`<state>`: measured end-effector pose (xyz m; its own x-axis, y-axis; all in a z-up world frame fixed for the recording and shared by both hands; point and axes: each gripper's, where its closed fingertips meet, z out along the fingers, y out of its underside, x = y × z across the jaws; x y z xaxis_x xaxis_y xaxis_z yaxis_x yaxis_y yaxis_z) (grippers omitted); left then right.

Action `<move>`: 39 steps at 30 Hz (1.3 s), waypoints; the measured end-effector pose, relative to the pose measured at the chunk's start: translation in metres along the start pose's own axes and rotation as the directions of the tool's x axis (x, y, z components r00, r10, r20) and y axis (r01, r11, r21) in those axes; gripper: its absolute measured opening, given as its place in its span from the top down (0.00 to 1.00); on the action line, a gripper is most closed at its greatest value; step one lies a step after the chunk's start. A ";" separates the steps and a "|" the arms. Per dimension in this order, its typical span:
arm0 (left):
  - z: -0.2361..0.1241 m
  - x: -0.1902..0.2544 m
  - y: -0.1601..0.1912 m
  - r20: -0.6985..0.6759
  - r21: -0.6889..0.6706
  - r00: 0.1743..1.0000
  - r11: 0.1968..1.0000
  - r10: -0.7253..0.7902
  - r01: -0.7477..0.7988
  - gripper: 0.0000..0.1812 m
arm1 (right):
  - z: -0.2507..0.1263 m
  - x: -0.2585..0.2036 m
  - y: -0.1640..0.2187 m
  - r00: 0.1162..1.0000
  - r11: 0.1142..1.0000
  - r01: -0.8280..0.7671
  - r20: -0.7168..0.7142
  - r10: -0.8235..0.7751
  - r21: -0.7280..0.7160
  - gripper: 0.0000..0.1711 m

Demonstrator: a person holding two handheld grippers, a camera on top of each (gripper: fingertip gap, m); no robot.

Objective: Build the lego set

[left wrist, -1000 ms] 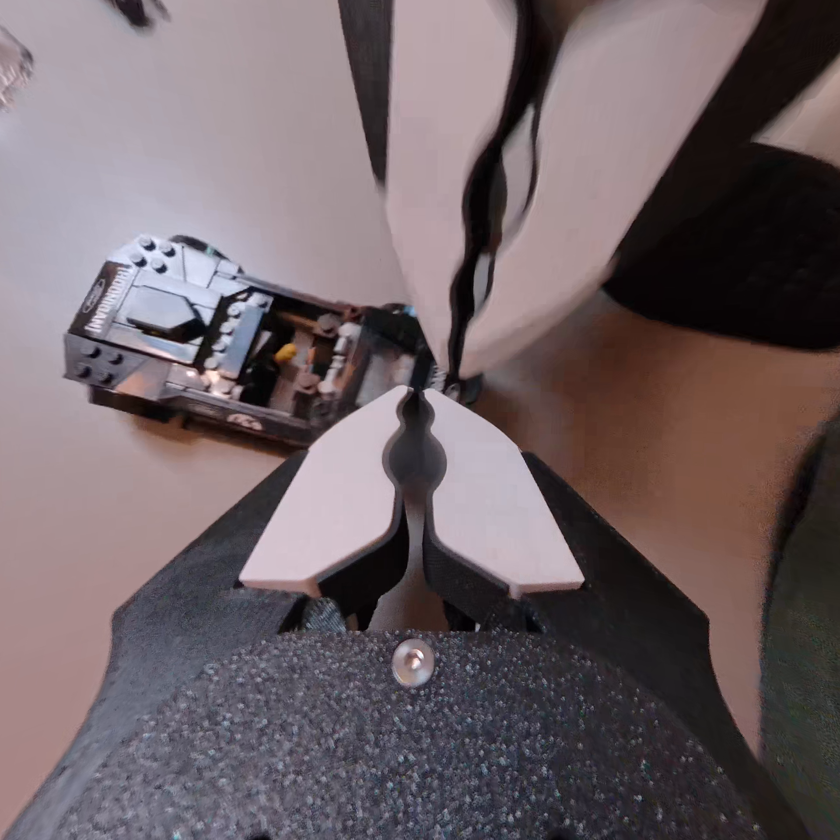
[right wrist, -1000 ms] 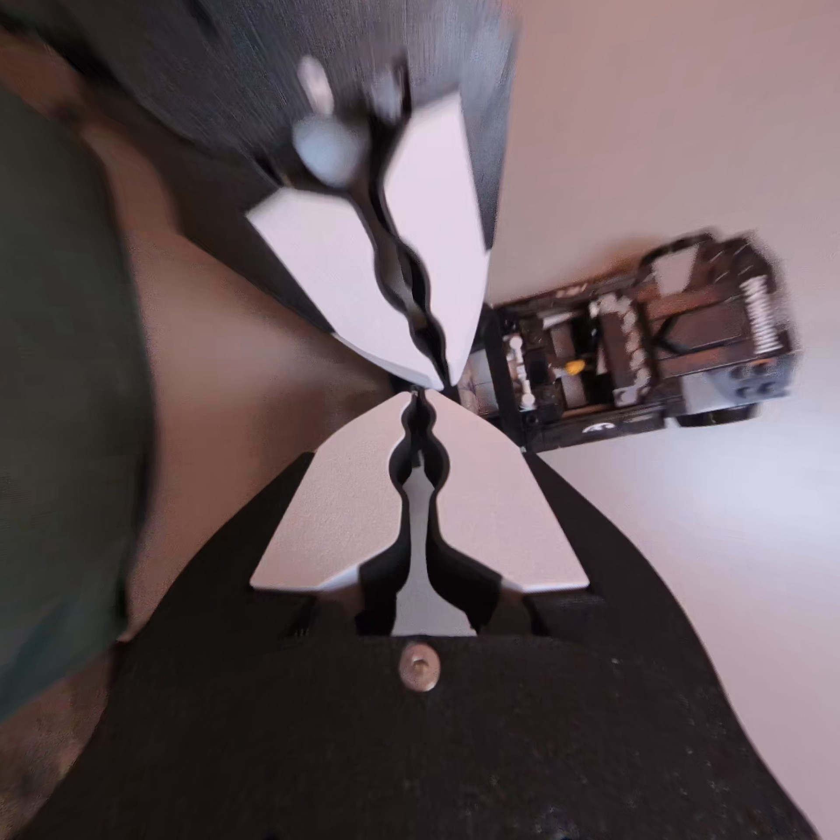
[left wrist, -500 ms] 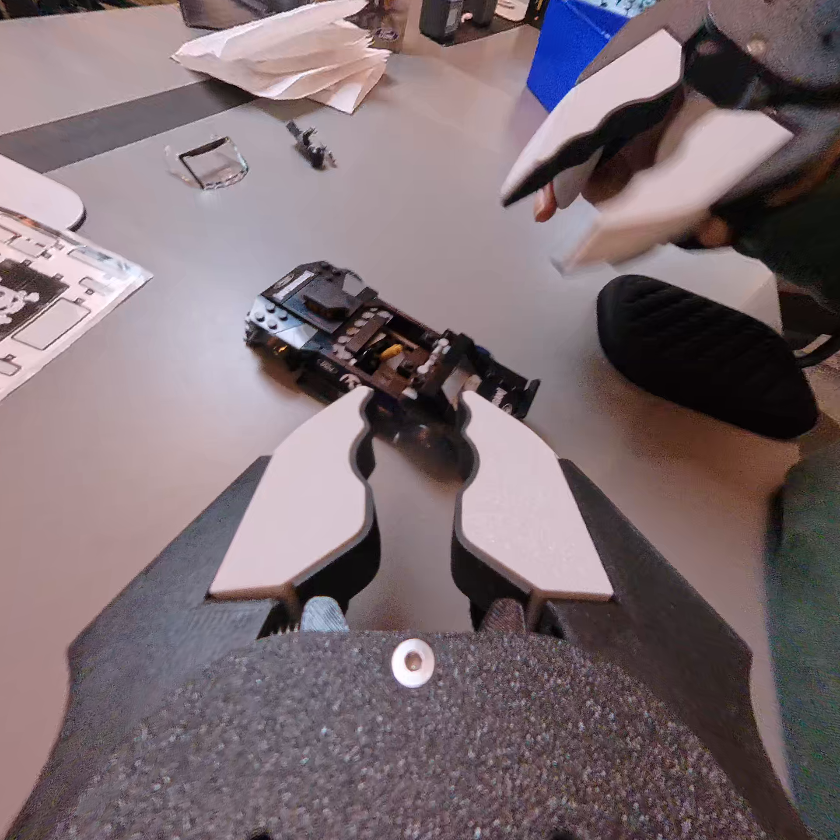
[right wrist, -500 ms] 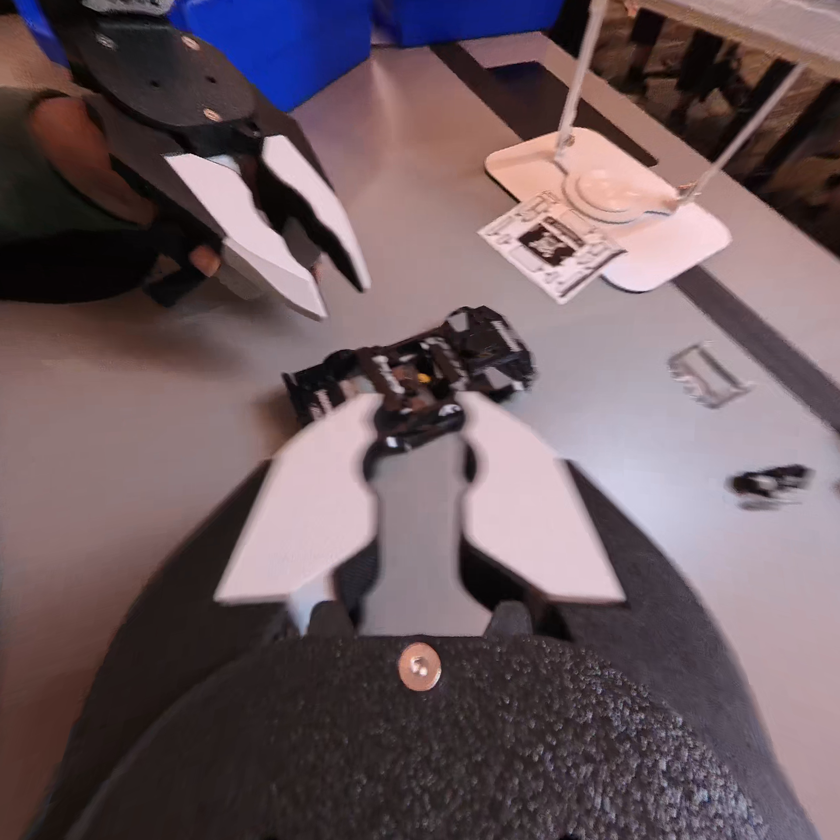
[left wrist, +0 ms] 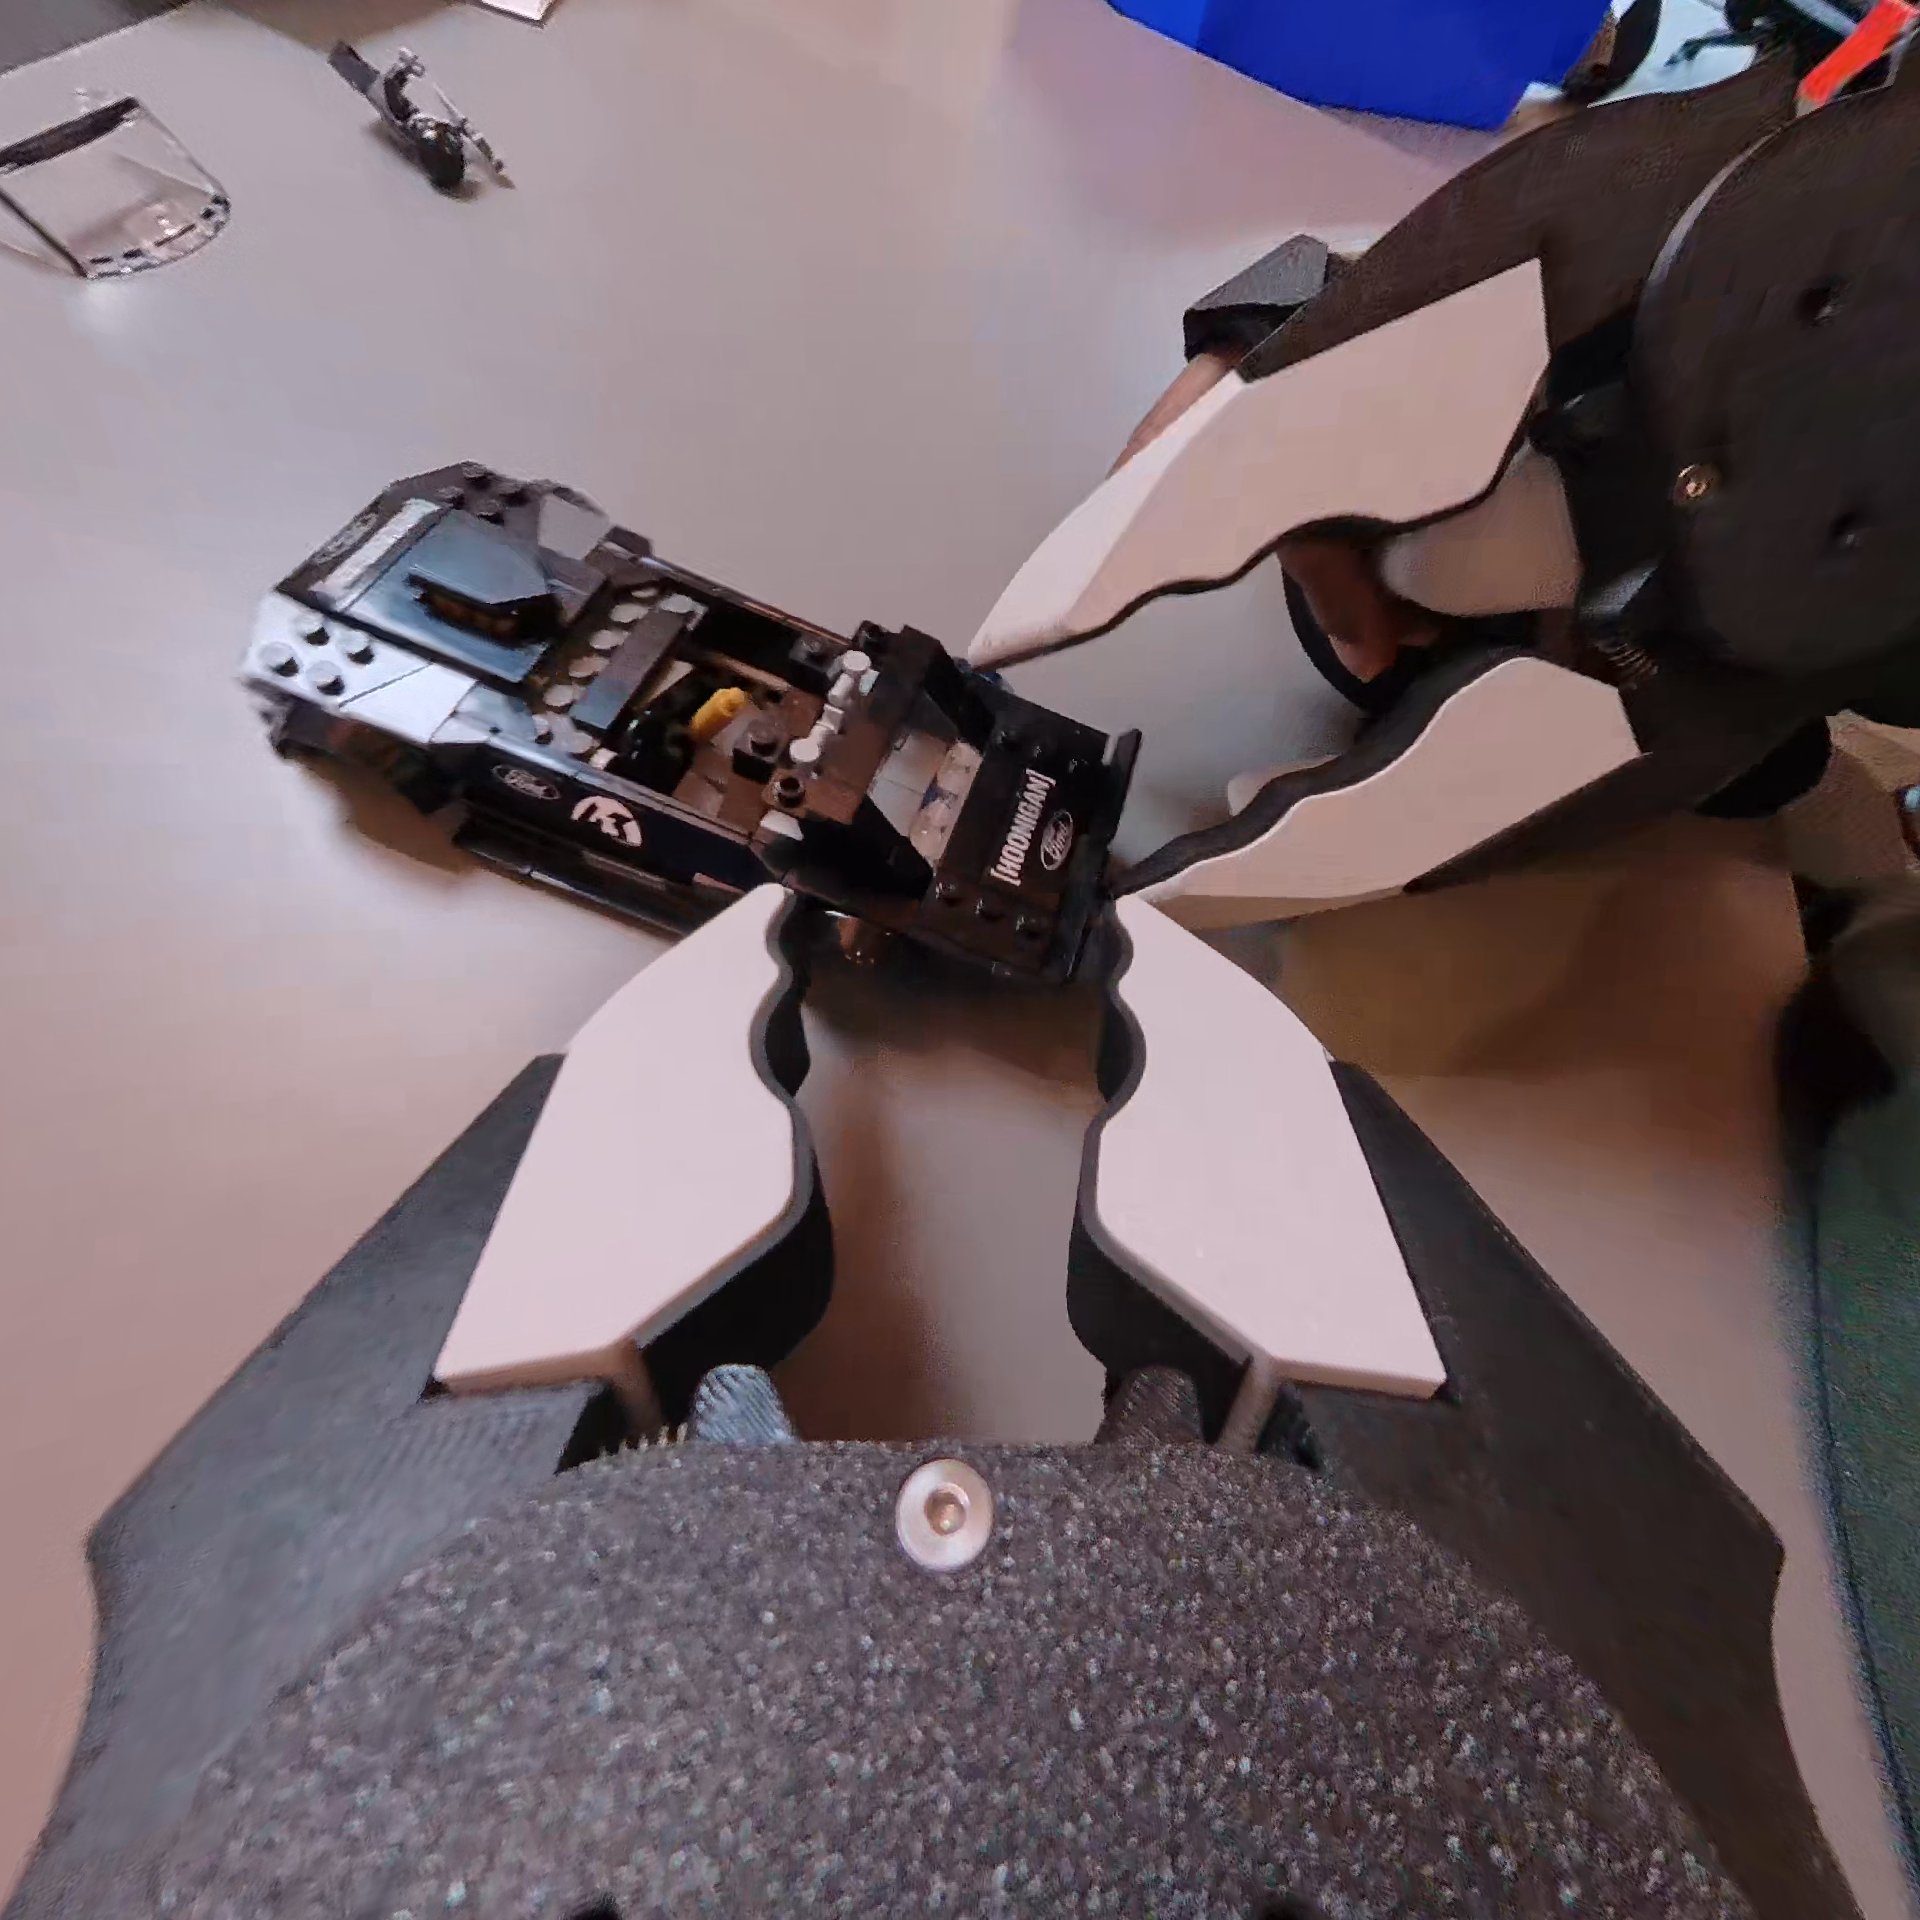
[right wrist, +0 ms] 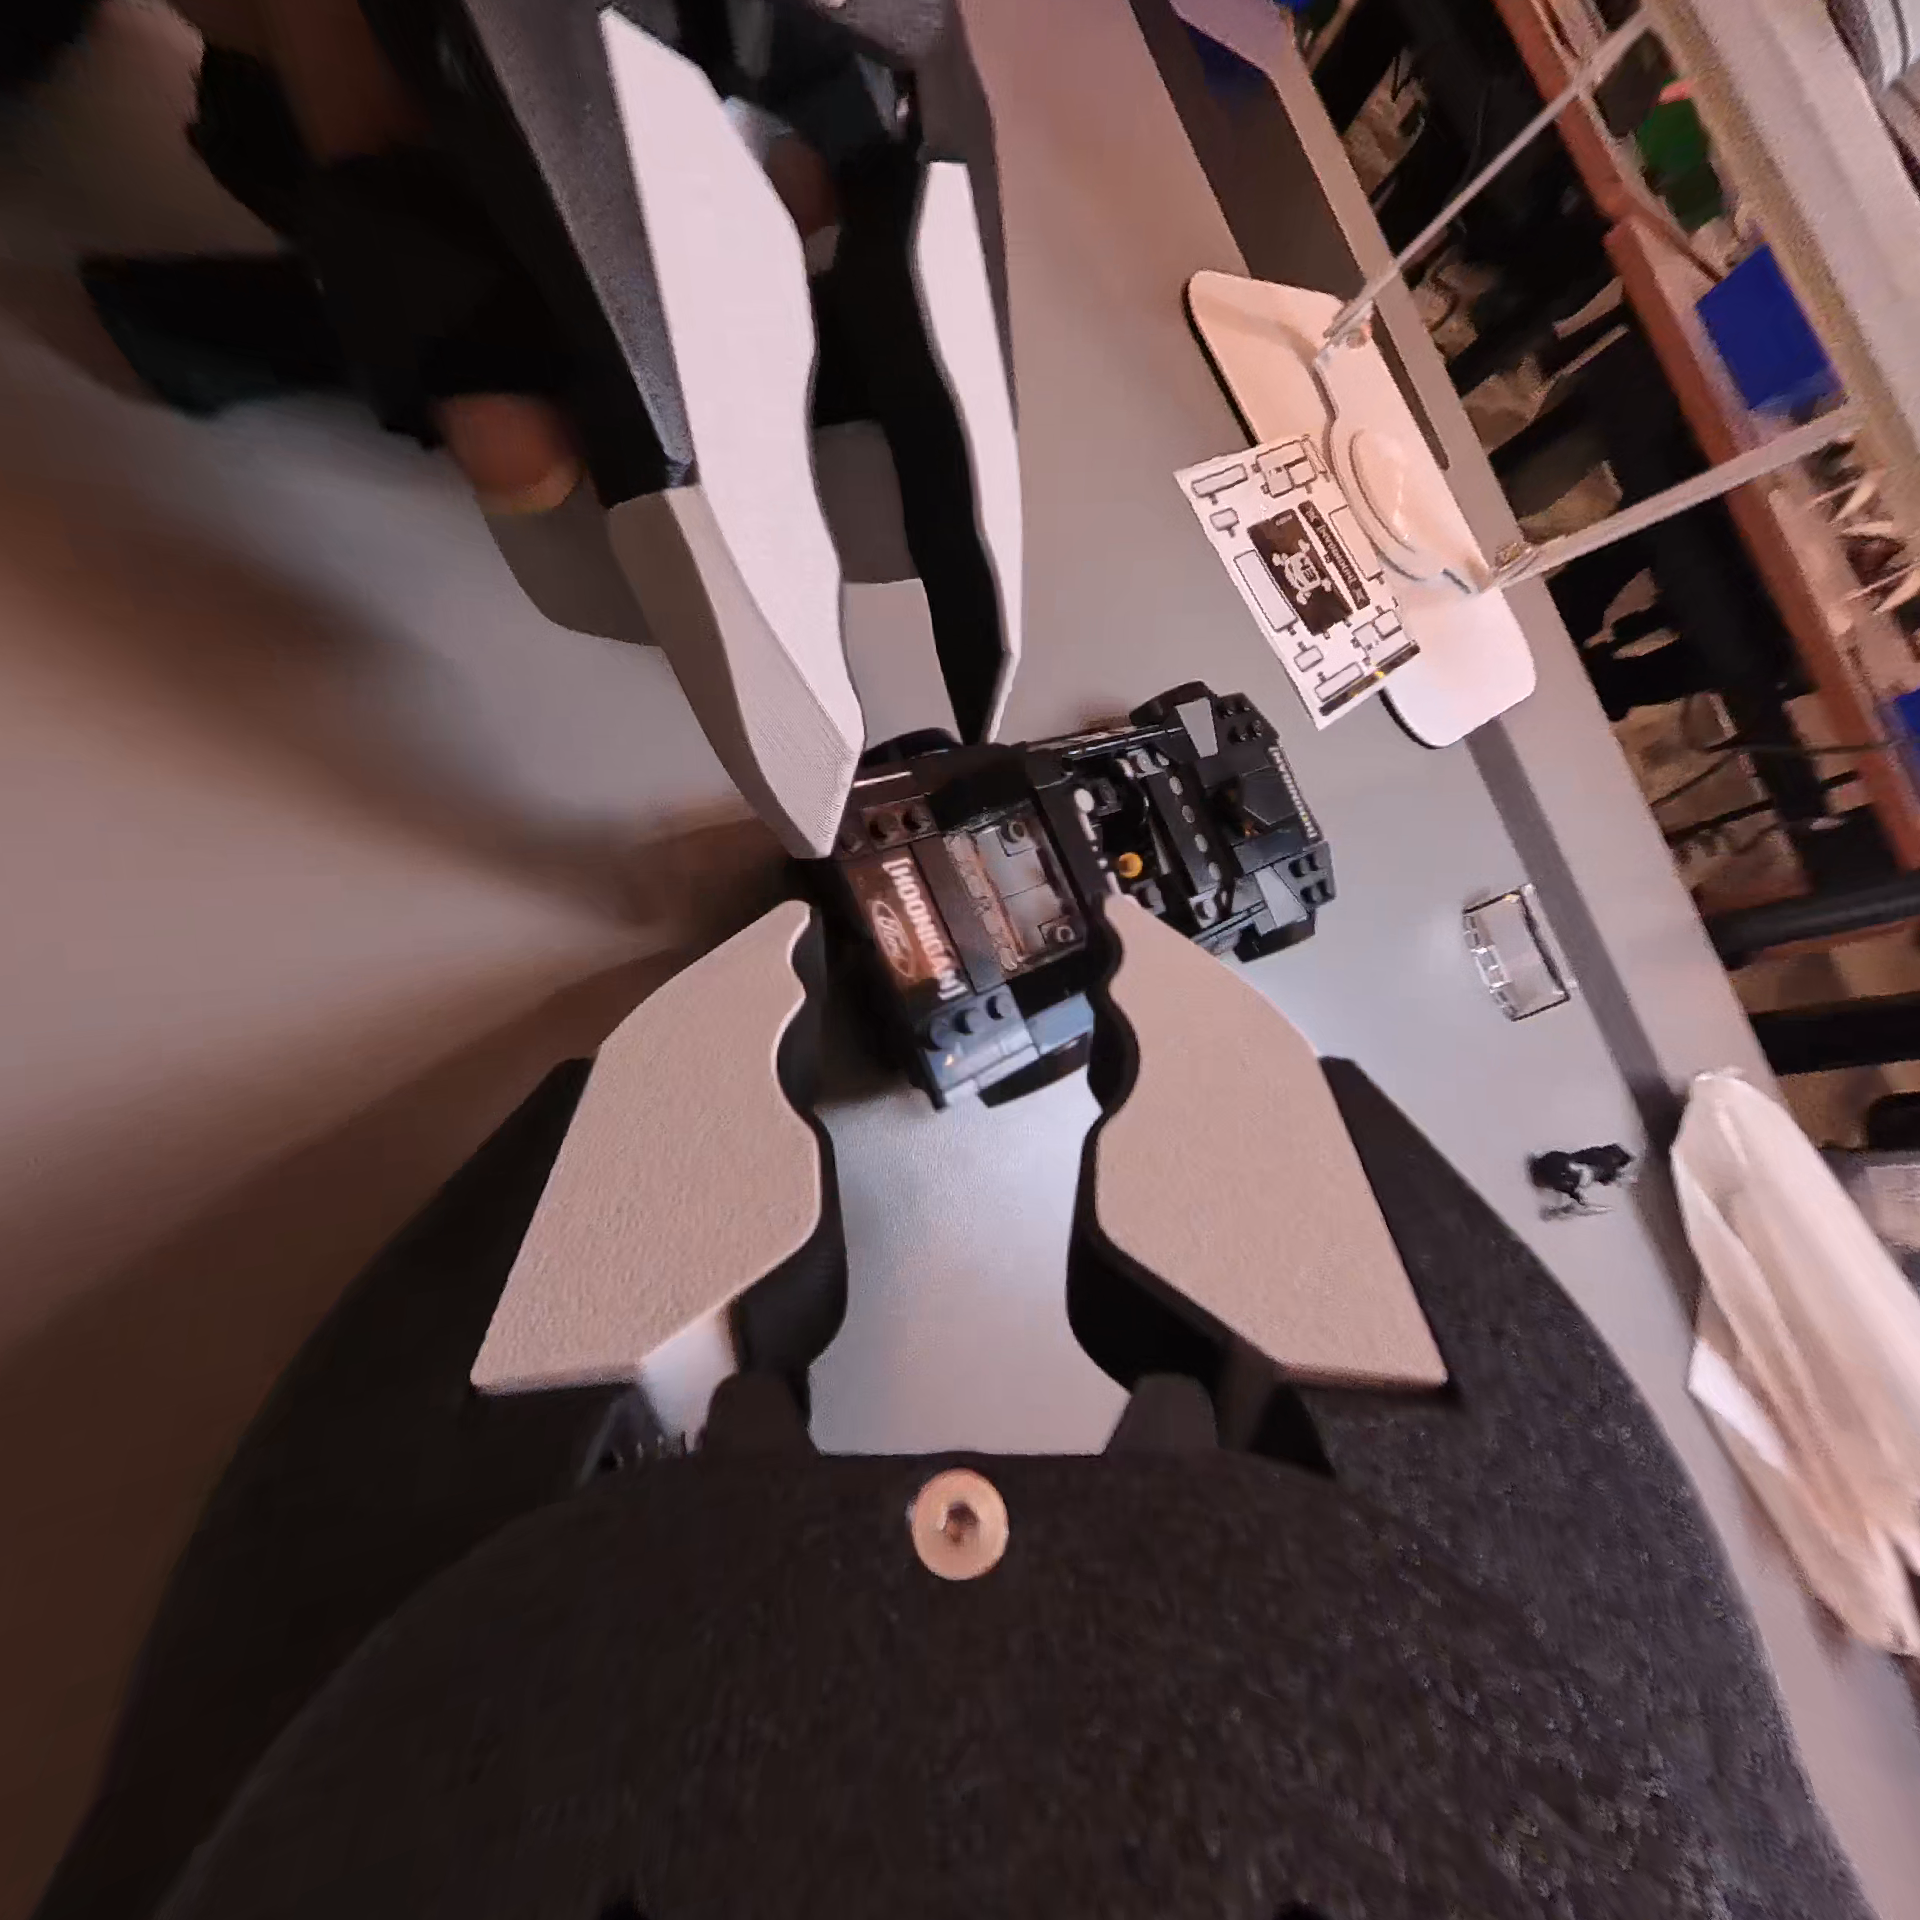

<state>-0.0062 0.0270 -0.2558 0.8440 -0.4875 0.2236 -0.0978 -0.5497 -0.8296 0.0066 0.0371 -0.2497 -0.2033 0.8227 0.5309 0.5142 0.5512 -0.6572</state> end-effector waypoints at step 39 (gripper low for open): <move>0.001 -0.001 0.000 0.065 0.005 0.989 0.991 0.133 -0.133 0.81 | -0.012 -0.003 0.030 0.859 0.862 0.507 0.097 -0.503 -0.015 0.89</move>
<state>-0.0064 0.0278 -0.2565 0.8558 -0.5114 0.0780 -0.2069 -0.4765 -0.8545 0.0326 0.0489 -0.2644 -0.5140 0.4427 0.7347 0.3527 0.8898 -0.2894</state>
